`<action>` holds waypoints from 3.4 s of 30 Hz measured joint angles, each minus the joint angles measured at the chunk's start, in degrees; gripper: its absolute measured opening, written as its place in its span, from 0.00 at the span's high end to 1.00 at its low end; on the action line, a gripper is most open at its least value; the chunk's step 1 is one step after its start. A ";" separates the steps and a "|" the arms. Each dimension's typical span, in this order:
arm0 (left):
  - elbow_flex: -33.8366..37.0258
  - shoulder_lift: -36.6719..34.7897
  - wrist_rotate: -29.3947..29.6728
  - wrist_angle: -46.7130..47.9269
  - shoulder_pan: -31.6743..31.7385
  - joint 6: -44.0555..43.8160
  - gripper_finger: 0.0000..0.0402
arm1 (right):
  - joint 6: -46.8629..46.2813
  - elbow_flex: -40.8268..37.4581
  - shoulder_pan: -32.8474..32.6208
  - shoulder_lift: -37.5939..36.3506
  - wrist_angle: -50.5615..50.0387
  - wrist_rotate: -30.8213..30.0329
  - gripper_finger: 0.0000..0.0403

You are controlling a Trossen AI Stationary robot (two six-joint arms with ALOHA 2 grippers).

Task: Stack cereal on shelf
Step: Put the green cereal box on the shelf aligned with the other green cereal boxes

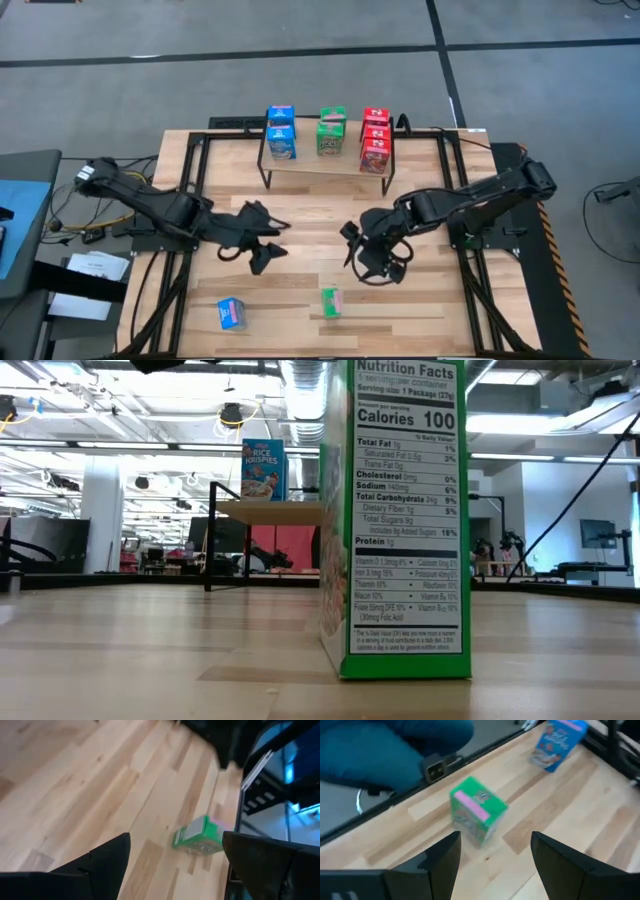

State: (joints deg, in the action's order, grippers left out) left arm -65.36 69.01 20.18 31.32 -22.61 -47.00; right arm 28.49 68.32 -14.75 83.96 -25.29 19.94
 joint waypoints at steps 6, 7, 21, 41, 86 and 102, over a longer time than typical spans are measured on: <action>0.00 5.35 -1.75 -2.46 -0.31 -0.04 0.24 | 1.56 -0.07 -1.92 1.49 1.98 -0.50 0.34; 0.00 6.13 -2.12 -2.63 -0.31 -0.05 0.24 | 1.55 0.09 -2.13 1.61 2.52 -0.68 0.34; -0.02 10.27 -6.23 -4.11 -0.67 -2.84 0.24 | 3.41 0.03 -2.30 1.64 3.59 -3.99 0.34; -0.02 9.22 -2.10 10.81 18.69 22.00 0.24 | 1.03 0.15 13.88 1.62 22.07 -22.15 0.34; -0.04 -15.17 -23.99 23.91 20.63 19.47 0.24 | -106.95 17.30 -1.28 1.62 4.31 -25.24 0.34; -0.04 -15.06 -23.90 26.67 20.63 19.79 0.24 | -122.42 17.08 -9.83 12.85 9.44 -22.25 0.34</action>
State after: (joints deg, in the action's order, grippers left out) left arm -65.41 53.95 -3.72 57.99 -1.98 -27.21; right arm -93.93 85.41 -24.58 96.82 -15.86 -2.31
